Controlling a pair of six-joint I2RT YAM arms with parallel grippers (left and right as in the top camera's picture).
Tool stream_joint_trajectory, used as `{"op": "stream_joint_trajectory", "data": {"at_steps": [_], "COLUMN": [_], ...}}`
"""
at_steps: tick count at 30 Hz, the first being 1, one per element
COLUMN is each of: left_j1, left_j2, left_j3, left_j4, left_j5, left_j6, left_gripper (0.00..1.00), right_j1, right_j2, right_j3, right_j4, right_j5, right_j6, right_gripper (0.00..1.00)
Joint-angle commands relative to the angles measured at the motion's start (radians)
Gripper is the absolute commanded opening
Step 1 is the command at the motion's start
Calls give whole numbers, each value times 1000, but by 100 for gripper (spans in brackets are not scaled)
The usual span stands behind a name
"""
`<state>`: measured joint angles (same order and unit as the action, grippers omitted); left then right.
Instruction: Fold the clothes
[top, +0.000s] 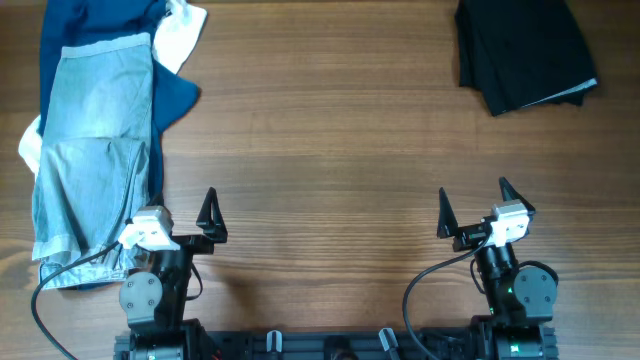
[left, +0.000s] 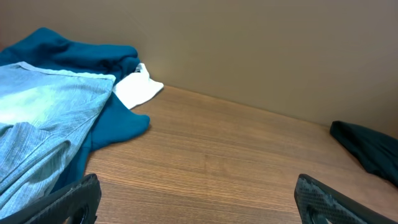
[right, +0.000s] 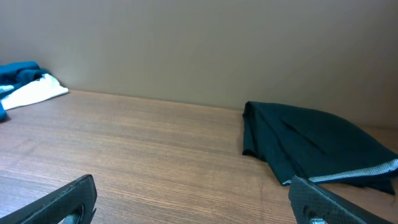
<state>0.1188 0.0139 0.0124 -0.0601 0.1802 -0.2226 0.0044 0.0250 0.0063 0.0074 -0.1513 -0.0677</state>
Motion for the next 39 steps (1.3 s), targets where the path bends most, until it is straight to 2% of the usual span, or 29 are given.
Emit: {"op": "stream_joint_trajectory", "data": {"at_steps": [1, 4, 8, 9, 12, 16, 23, 29, 32, 36, 39], "left_j1": [1, 1, 1, 1, 1, 1, 1, 1, 1, 1, 2], "left_j2": [-2, -2, -2, -2, -1, 36, 298, 648, 798, 930, 1006], "left_j3": [-6, -6, -6, -6, 6, 106, 421, 782, 911, 952, 952], "left_j4": [3, 3, 8, 20, 42, -43, -253, -545, -665, -684, -650], "left_j5": [1, 2, 19, 42, 78, 78, 77, 23, 9, 5, -134], "left_j6": [2, 2, 2, 2, 2, 2, 2, 10, 47, 64, 82], "left_gripper": [100, 100, 100, 100, 100, 100, 100, 100, 100, 100, 100], "right_j1": [4, 4, 4, 4, 4, 4, 4, 51, 120, 230, 258], "right_j2": [5, 5, 5, 5, 6, 65, 389, 772, 948, 1188, 1323], "right_j3": [-1, -1, -1, -1, 5, 77, 330, 701, 856, 1028, 1057], "right_j4": [5, 8, 68, 110, 221, 216, 171, -110, -272, -453, -438], "right_j5": [16, -43, -129, -186, -342, -372, -391, -406, -328, -208, -233], "right_j6": [18, 79, 403, 416, 348, 266, 91, -56, -119, -145, -127], "right_gripper": [100, 100, 100, 100, 100, 100, 100, 100, 100, 100, 100]}}
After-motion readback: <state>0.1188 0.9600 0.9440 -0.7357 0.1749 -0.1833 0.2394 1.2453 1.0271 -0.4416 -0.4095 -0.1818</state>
